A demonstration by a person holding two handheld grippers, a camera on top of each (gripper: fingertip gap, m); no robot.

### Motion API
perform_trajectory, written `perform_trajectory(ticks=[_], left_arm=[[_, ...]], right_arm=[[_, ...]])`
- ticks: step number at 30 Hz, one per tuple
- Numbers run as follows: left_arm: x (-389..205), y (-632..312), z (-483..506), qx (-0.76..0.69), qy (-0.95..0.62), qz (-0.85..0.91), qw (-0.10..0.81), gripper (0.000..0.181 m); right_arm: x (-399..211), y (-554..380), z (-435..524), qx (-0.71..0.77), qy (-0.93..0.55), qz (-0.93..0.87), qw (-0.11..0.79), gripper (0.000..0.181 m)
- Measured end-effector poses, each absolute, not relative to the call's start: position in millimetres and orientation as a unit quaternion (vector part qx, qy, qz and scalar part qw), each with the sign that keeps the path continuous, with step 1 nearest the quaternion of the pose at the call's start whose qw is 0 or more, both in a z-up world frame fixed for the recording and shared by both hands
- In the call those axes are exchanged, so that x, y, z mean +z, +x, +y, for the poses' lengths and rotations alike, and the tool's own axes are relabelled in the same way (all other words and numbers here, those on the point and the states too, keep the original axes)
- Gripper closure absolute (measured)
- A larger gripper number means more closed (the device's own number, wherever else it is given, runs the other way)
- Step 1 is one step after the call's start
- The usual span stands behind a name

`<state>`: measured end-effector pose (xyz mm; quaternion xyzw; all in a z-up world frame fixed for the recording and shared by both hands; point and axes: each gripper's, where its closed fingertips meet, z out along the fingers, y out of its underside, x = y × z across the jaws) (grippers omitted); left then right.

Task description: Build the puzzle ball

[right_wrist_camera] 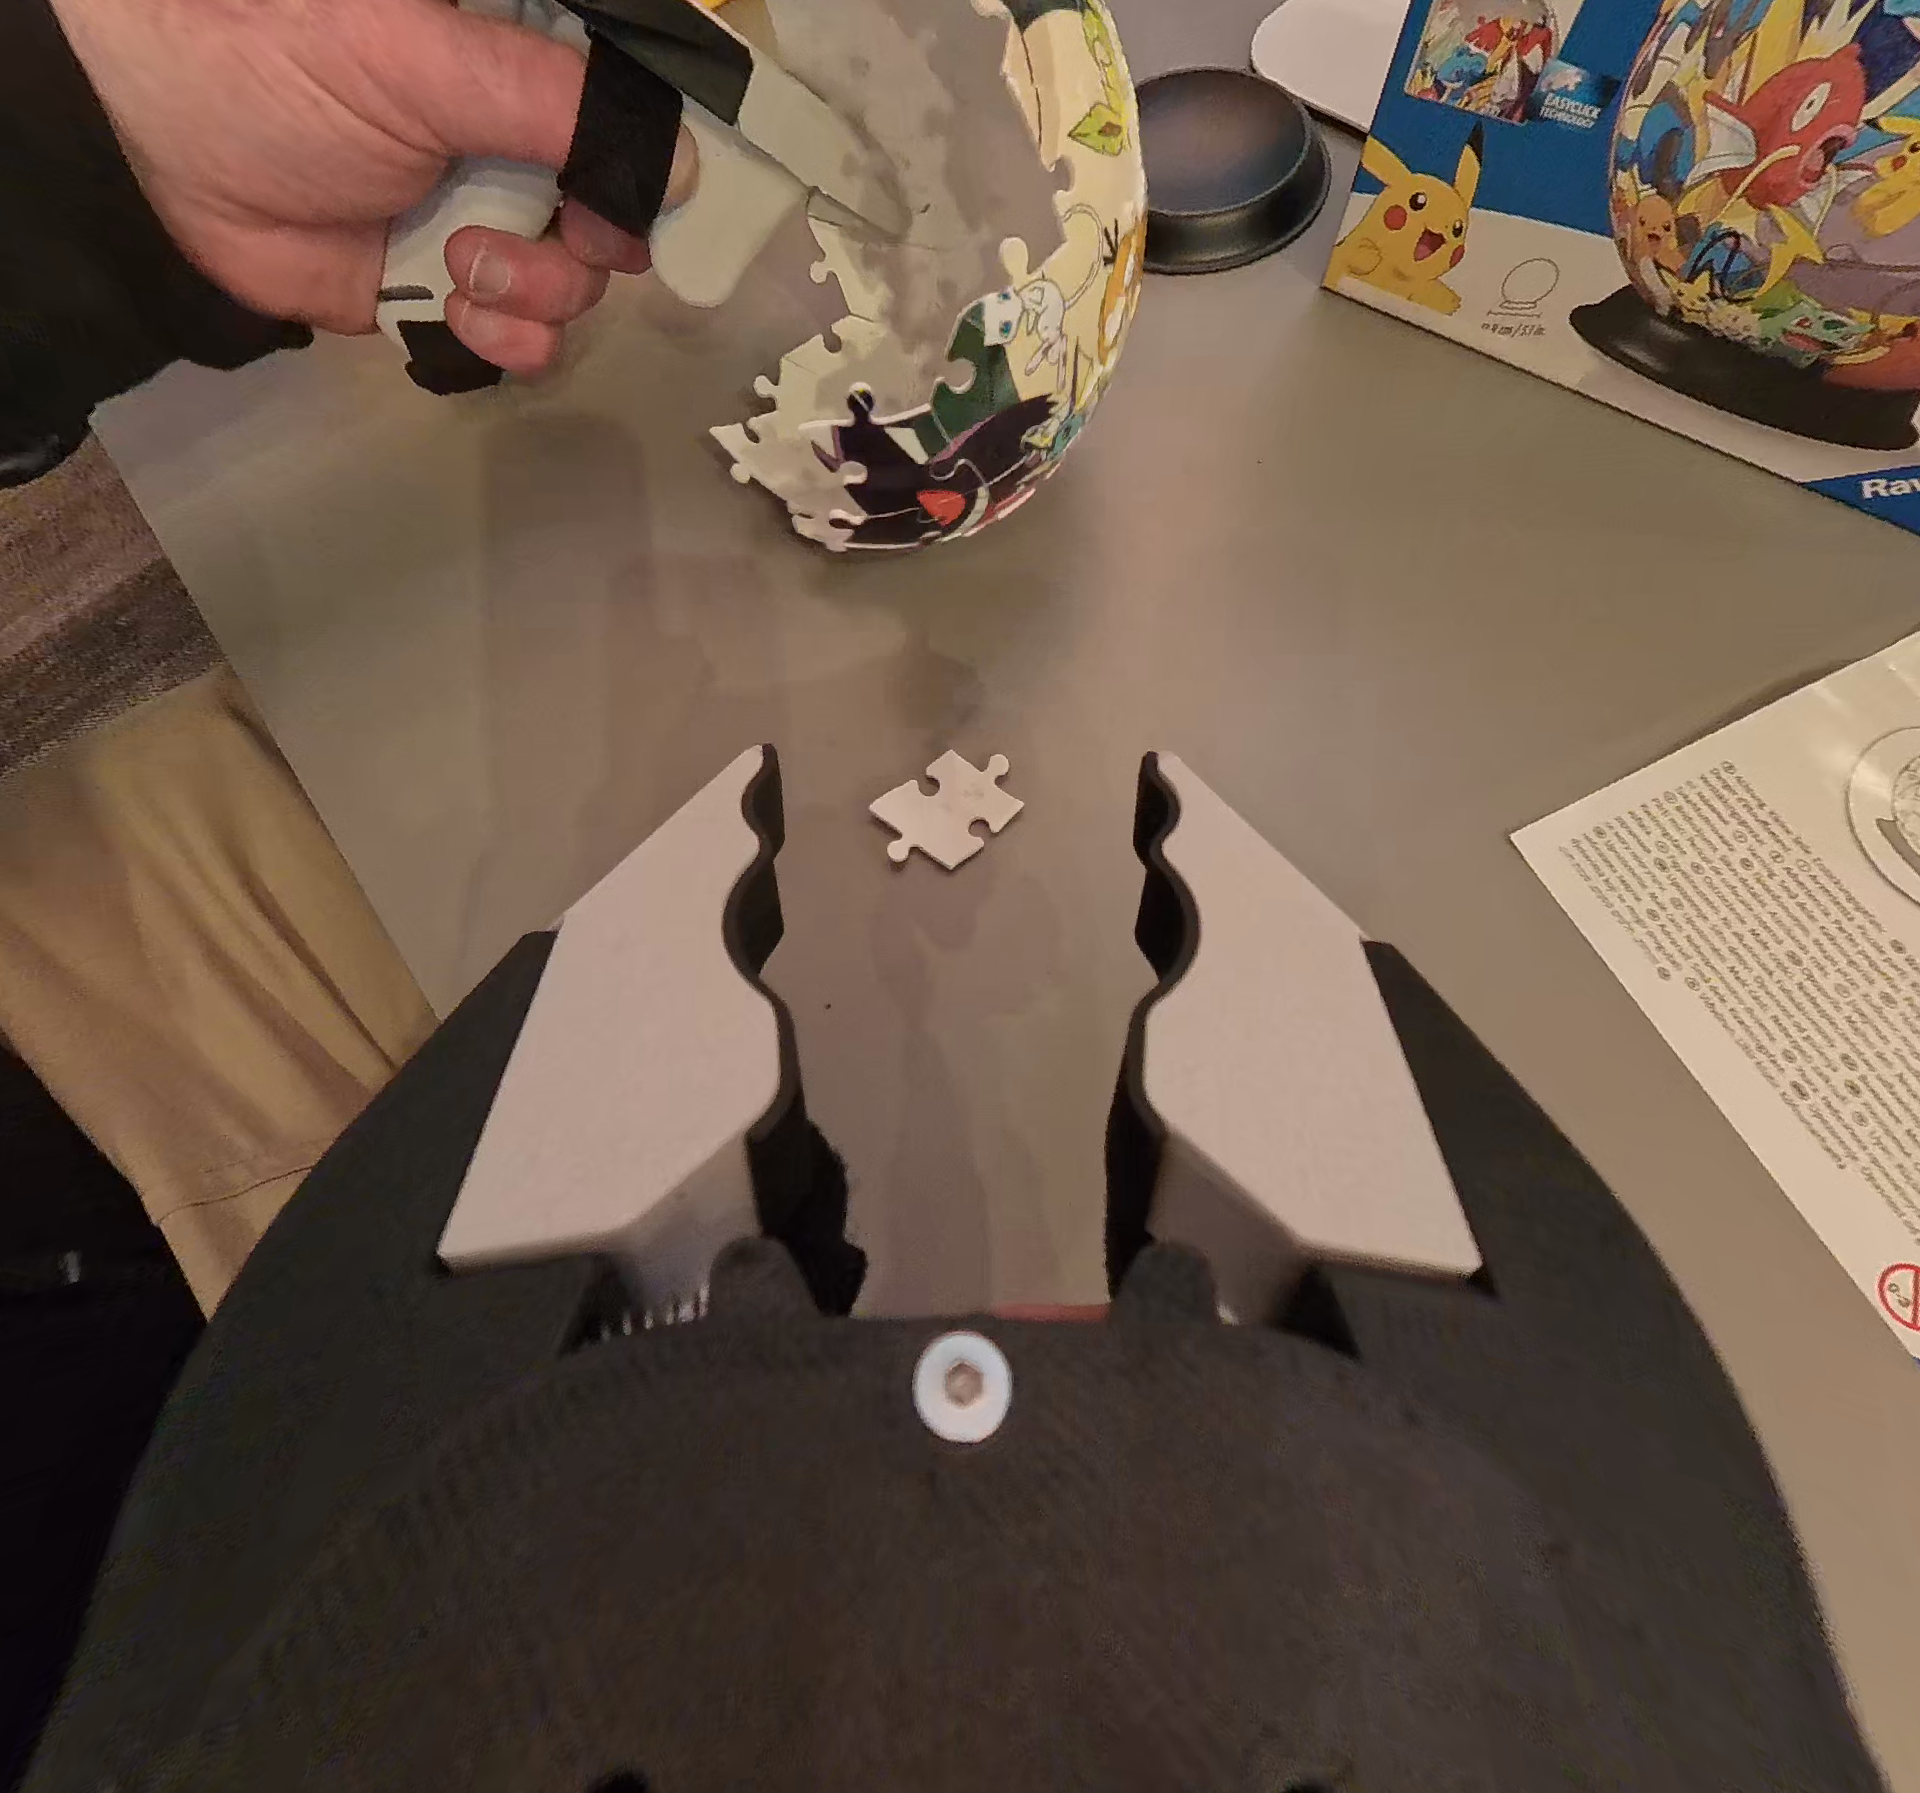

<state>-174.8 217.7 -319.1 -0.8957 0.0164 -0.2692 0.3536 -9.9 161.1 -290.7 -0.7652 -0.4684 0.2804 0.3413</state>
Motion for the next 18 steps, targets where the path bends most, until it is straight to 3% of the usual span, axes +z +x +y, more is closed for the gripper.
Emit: perform_trajectory(ticks=[18], left_arm=[[-319,-157,231,-0.274,-0.904,0.063,0.322,0.178]], right_arm=[[-284,-8,169,0.289,-0.764,-0.457,0.352,0.114]])
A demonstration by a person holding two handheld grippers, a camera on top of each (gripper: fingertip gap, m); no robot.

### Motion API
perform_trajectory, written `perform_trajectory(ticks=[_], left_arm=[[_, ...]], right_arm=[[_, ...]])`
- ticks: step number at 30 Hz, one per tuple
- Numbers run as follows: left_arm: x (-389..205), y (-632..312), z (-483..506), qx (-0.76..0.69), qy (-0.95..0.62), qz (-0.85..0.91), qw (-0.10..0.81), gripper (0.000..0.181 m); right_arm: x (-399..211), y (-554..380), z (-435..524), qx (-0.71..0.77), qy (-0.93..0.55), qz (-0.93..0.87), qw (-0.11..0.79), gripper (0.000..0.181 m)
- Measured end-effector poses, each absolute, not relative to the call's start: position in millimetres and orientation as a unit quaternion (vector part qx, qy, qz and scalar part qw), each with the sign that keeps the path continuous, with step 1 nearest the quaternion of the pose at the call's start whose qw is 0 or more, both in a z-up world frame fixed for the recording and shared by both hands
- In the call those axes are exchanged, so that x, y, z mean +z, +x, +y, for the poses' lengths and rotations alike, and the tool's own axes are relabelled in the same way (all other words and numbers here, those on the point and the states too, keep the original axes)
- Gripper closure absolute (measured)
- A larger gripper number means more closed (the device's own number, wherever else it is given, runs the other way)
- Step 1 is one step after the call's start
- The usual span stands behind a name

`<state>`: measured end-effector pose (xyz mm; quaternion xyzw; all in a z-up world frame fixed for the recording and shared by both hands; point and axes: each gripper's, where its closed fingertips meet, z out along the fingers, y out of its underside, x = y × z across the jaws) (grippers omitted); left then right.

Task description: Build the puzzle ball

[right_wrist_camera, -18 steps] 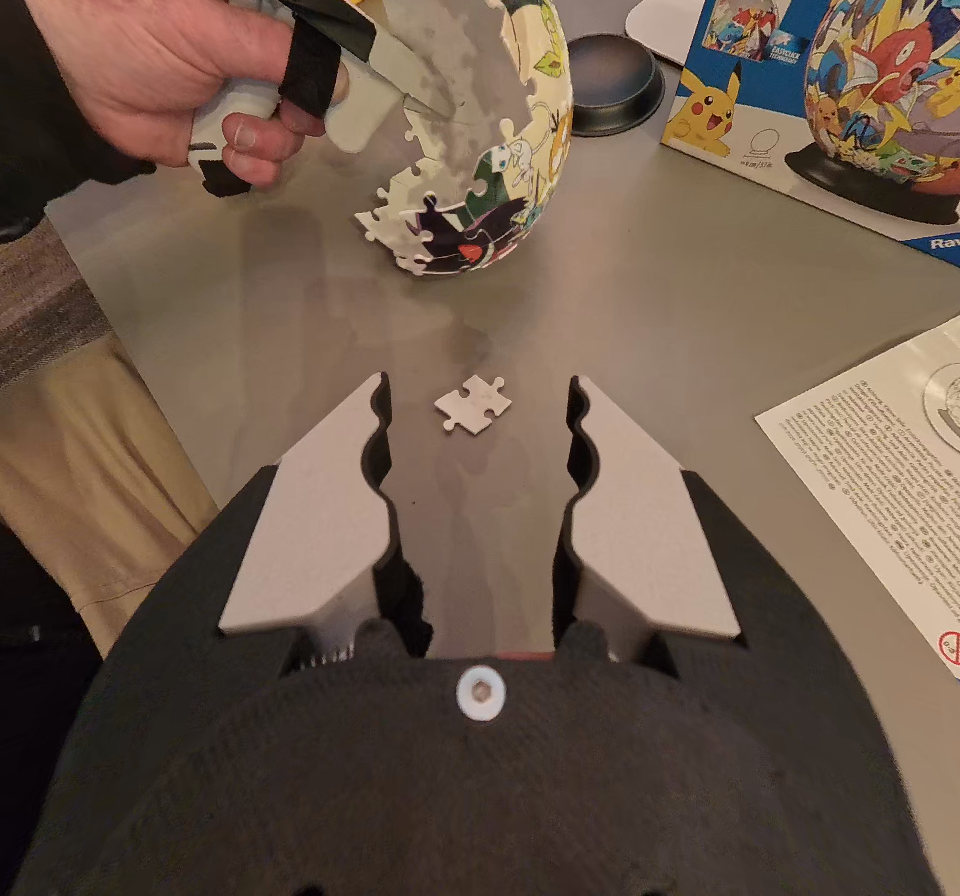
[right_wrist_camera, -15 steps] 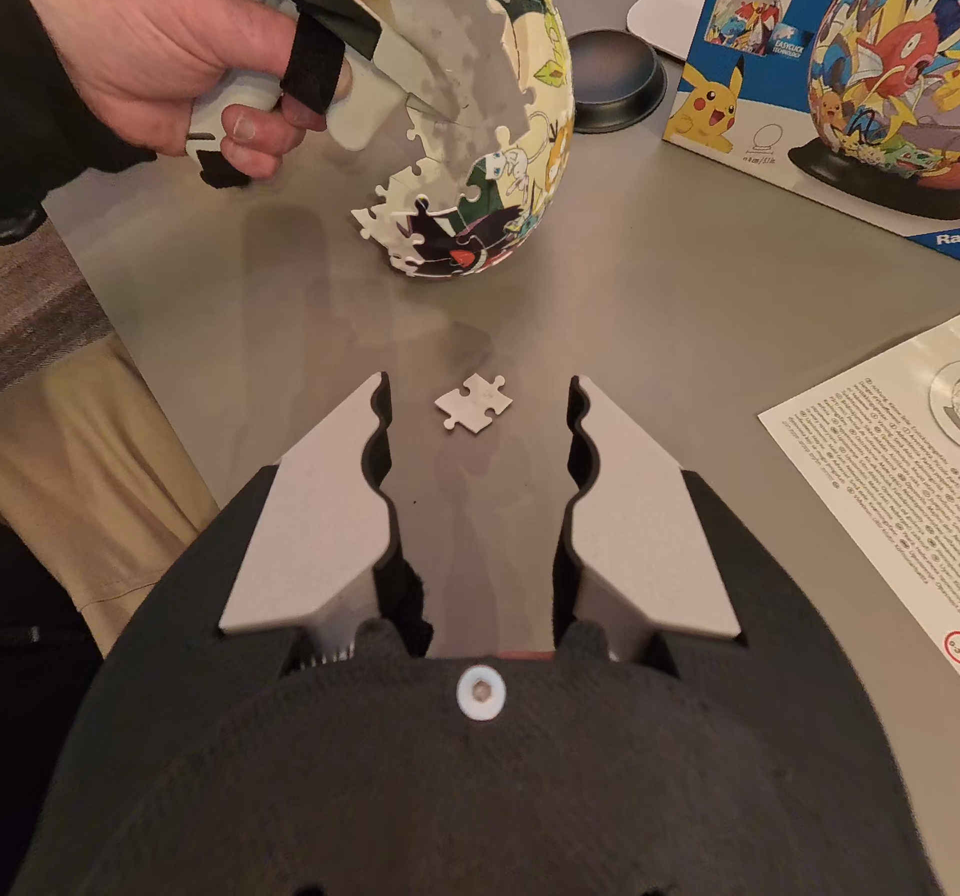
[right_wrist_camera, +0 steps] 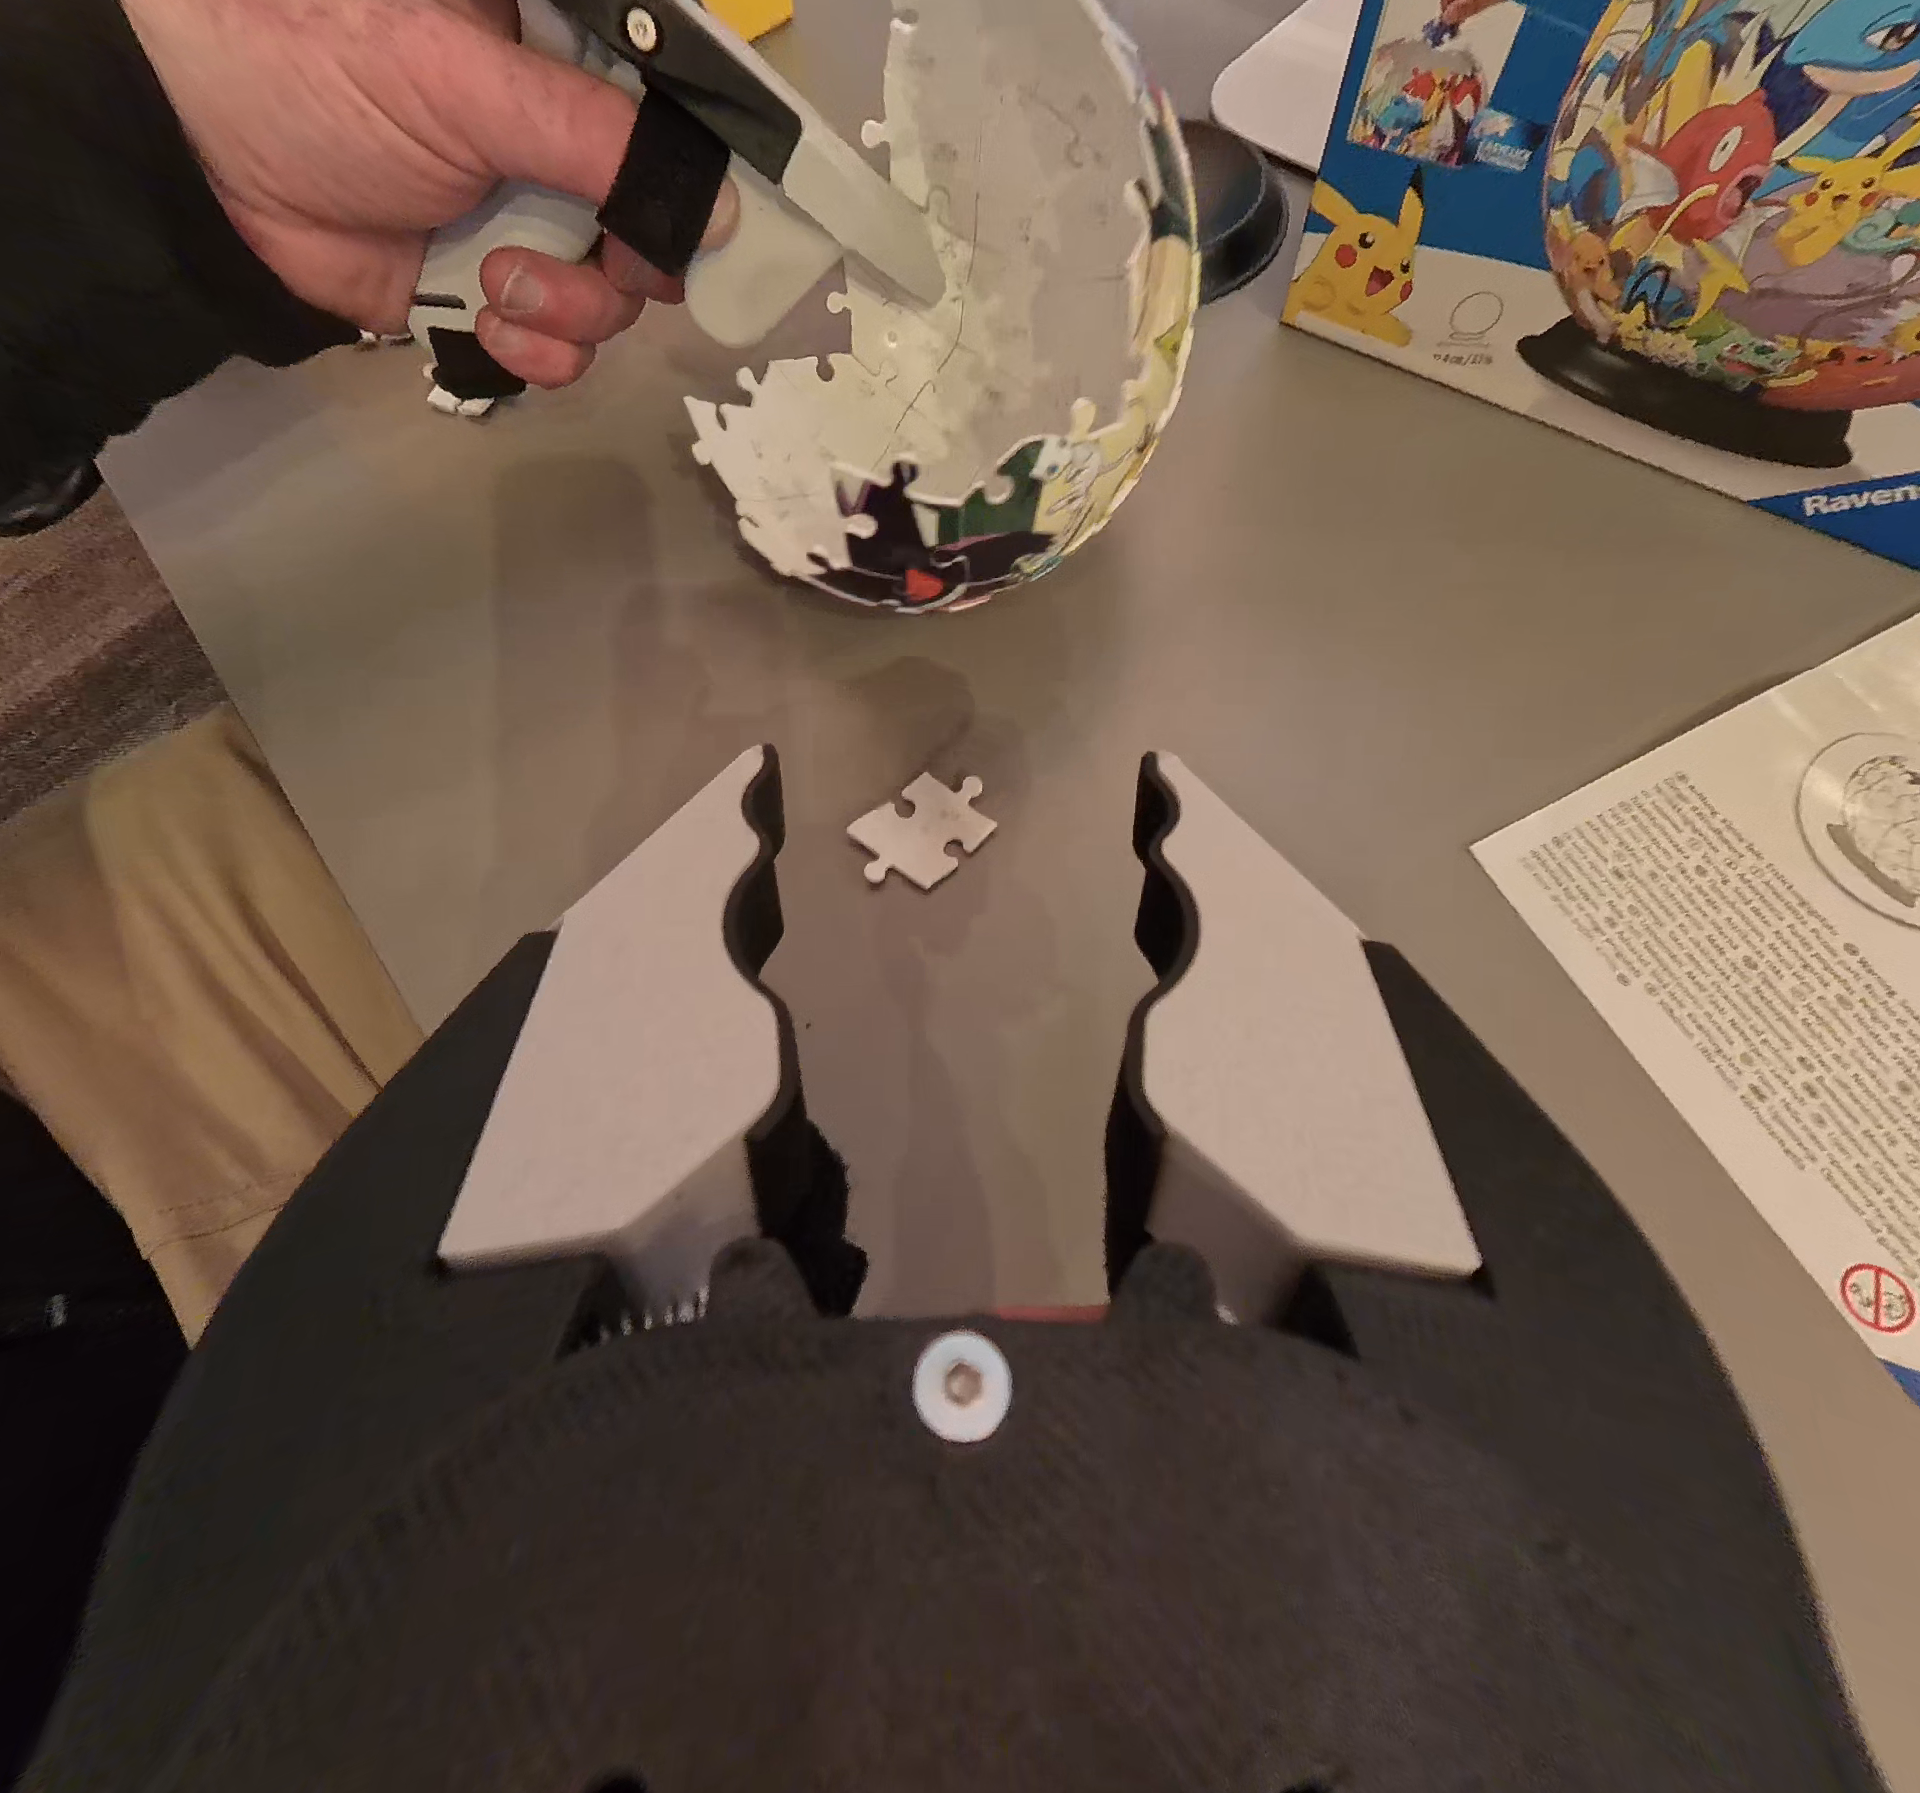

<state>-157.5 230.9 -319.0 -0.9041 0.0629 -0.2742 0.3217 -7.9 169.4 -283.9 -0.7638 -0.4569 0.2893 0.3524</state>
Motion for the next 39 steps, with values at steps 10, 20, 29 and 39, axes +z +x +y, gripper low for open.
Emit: perform_trajectory(ticks=[10,20,29,39], left_arm=[[-319,-153,235,-0.263,-0.906,0.105,0.315,0.179],[-317,-145,240,-0.248,-0.906,0.154,0.307,0.179],[-315,-145,244,-0.238,-0.906,0.174,0.303,0.179],[-319,-145,243,-0.247,-0.908,0.168,0.294,0.179]], right_arm=[[-238,-30,205,0.318,-0.719,-0.477,0.393,0.112],[-223,-112,236,0.21,-0.623,-0.681,0.321,0.135],[-269,-142,247,0.063,-0.552,-0.813,0.171,0.152],[-278,-146,254,0.004,-0.525,-0.841,0.132,0.165]])
